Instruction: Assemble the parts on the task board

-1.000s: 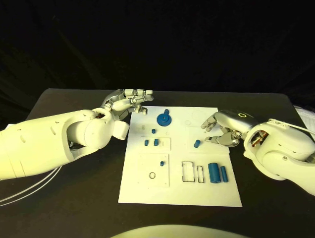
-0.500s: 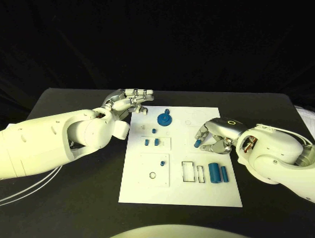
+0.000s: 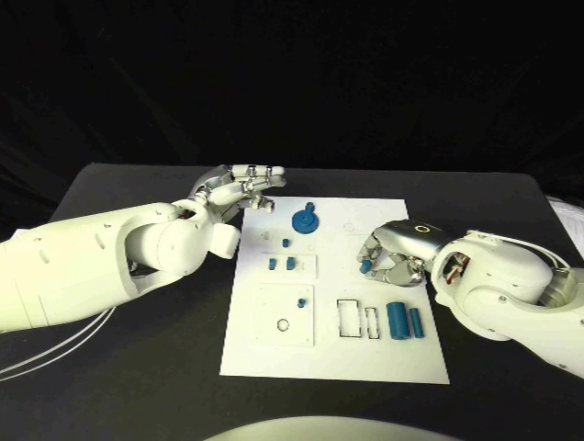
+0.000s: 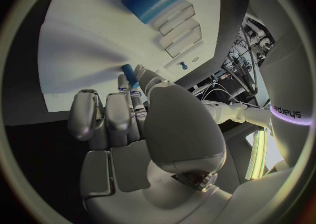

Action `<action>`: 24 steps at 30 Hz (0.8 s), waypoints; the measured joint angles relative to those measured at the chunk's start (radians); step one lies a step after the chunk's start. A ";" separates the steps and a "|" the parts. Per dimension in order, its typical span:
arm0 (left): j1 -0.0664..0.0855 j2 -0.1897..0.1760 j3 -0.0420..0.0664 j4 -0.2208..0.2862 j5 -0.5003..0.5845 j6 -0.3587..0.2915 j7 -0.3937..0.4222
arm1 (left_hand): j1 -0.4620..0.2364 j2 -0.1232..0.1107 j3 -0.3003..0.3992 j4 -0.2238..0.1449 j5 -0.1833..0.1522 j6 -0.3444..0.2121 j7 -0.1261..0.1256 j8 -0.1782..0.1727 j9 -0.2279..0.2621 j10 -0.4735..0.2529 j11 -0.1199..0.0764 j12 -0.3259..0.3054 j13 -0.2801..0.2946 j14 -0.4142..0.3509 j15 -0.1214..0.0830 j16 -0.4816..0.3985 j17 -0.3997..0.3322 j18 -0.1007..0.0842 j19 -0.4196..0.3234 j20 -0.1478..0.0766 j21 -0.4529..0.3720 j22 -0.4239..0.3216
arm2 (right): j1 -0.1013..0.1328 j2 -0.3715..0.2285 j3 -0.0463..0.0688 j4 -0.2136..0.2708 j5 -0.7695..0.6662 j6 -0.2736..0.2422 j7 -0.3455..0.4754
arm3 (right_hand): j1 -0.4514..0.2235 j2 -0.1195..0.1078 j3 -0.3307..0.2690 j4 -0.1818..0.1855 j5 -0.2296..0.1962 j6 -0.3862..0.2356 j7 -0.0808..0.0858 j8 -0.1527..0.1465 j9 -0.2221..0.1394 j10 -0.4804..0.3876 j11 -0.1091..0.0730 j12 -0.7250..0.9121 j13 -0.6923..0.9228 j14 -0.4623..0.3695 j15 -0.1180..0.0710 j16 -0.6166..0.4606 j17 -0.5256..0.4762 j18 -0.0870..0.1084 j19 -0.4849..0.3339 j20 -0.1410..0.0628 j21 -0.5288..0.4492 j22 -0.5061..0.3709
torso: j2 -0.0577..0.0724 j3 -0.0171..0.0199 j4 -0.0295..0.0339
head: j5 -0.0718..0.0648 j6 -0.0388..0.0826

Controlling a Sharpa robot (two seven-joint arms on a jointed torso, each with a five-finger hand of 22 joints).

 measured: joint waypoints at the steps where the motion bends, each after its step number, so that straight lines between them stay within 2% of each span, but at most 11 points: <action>1: 0.000 0.000 0.000 0.000 0.000 0.000 0.000 | 0.000 0.000 0.000 0.000 0.000 0.000 0.000 0.000 0.000 0.000 0.000 0.000 0.000 0.000 0.000 0.000 0.000 0.000 0.000 0.000 0.000 0.000 | 0.000 0.001 0.000 -0.002 0.000 -0.002 0.000 | 0.001 0.001 0.006 0.000 0.000 0.003 0.000 0.000 0.001 0.007 -0.001 0.000 0.000 0.000 0.000 0.000 0.001 0.000 0.000 0.000 0.000 0.001 | 0.000 0.0000 0.0000 | 0.000 0.000; 5: 0.000 -0.001 0.000 0.000 0.000 0.000 0.000 | 0.000 0.000 0.000 0.000 0.000 0.000 0.000 0.000 0.000 0.000 0.000 0.000 0.000 0.000 0.000 0.000 0.000 0.000 0.000 0.000 0.000 0.000 | -0.001 0.005 -0.001 -0.008 0.000 -0.010 0.000 | 0.007 0.008 0.028 0.006 -0.009 0.032 -0.001 0.006 0.004 0.036 -0.006 0.000 0.000 0.000 0.000 0.007 0.010 0.000 0.007 -0.002 0.008 0.011 | 0.000 0.0001 0.0004 | -0.001 0.000; 7: 0.000 -0.001 0.000 0.000 0.000 0.000 -0.001 | 0.000 0.000 0.000 0.000 0.000 0.000 0.000 0.000 0.000 0.000 0.000 0.000 0.000 0.000 0.000 0.000 0.000 0.000 0.000 0.000 0.000 0.000 | -0.001 0.008 -0.001 -0.011 0.000 -0.014 0.000 | 0.005 0.018 0.040 0.009 -0.013 0.046 -0.003 0.013 0.007 0.054 -0.009 0.000 0.000 0.000 0.000 0.013 0.016 0.000 0.009 -0.002 0.013 0.017 | 0.000 -0.0003 0.0004 | -0.001 -0.001; 10: 0.000 -0.002 0.000 0.001 0.000 0.001 -0.001 | 0.000 0.000 0.000 0.000 0.000 0.000 0.000 0.000 0.000 0.000 0.000 0.000 0.000 0.000 0.000 0.000 0.000 0.000 0.000 0.000 0.000 0.000 | -0.001 0.013 -0.001 -0.017 -0.002 -0.020 -0.003 | 0.004 0.018 0.050 0.012 -0.015 0.066 -0.006 0.018 0.009 0.077 -0.013 -0.001 0.001 0.000 0.000 0.019 0.023 0.000 0.015 -0.007 0.020 0.028 | 0.000 -0.0005 0.0003 | 0.000 -0.002; 12: 0.000 -0.002 0.000 0.001 0.000 0.001 -0.001 | 0.000 0.000 0.000 0.000 0.000 0.000 0.000 0.000 0.000 0.000 0.000 0.000 0.000 0.000 0.000 0.000 0.000 0.000 0.000 0.000 0.000 0.000 | -0.001 0.016 -0.001 -0.020 -0.004 -0.023 -0.005 | 0.003 0.020 0.059 0.014 -0.022 0.080 -0.009 0.025 0.012 0.096 -0.018 -0.003 0.003 0.000 -0.007 0.026 0.027 -0.001 0.024 -0.009 0.026 0.035 | 0.000 -0.0005 0.0003 | 0.000 -0.003; 13: 0.000 -0.002 0.000 0.001 0.000 0.001 -0.001 | 0.000 0.000 0.000 0.000 0.000 0.000 0.000 0.000 0.000 0.000 0.000 0.000 0.000 0.000 0.000 0.000 0.000 0.000 0.000 0.000 0.000 0.000 | -0.001 0.017 -0.001 -0.021 -0.006 -0.025 -0.006 | 0.003 0.020 0.065 0.012 -0.030 0.087 -0.012 0.026 0.012 0.107 -0.022 -0.001 0.006 0.002 -0.009 0.027 0.030 -0.010 0.027 -0.012 0.031 0.039 | 0.000 -0.0005 0.0003 | 0.000 -0.003; 15: 0.000 -0.003 0.000 0.001 0.000 0.001 -0.001 | 0.000 0.000 0.000 0.000 0.000 0.000 0.000 0.000 0.000 0.000 0.000 0.000 0.000 0.000 0.000 0.000 0.000 0.000 0.000 0.000 0.000 0.000 | -0.001 0.018 -0.001 -0.022 -0.008 -0.027 -0.009 | 0.004 0.023 0.075 0.009 -0.048 0.099 -0.016 0.030 0.014 0.123 -0.027 0.002 0.008 -0.002 -0.013 0.030 0.033 -0.012 0.028 -0.013 0.034 0.046 | 0.000 -0.0005 0.0003 | 0.000 -0.004; 20: 0.000 -0.003 0.000 0.001 0.000 0.001 -0.002 | 0.000 0.000 0.000 0.000 0.000 0.000 0.000 0.000 0.000 0.000 0.000 0.000 0.000 0.000 0.000 0.000 0.000 0.000 0.000 0.000 0.000 0.000 | -0.003 0.020 -0.002 -0.022 -0.017 -0.033 -0.015 | 0.014 0.033 0.096 -0.004 -0.057 0.109 -0.016 0.036 0.015 0.144 -0.037 0.007 0.010 0.002 -0.016 0.031 0.037 -0.016 0.032 -0.018 0.039 0.053 | -0.001 -0.0005 0.0003 | -0.001 -0.005; 24: 0.000 -0.003 0.000 0.001 0.000 0.001 -0.002 | 0.000 0.000 0.000 0.000 0.000 0.000 0.000 0.000 0.000 0.000 0.000 0.000 0.000 0.000 0.000 0.000 0.000 0.000 0.000 0.000 0.000 0.000 | -0.005 0.017 -0.004 -0.016 -0.021 -0.044 -0.019 | 0.020 0.039 0.098 -0.006 -0.058 0.110 -0.015 0.036 0.015 0.147 -0.037 0.002 0.009 0.002 -0.016 0.035 0.038 -0.016 0.036 -0.021 0.043 0.056 | -0.002 -0.0005 0.0003 | -0.002 -0.005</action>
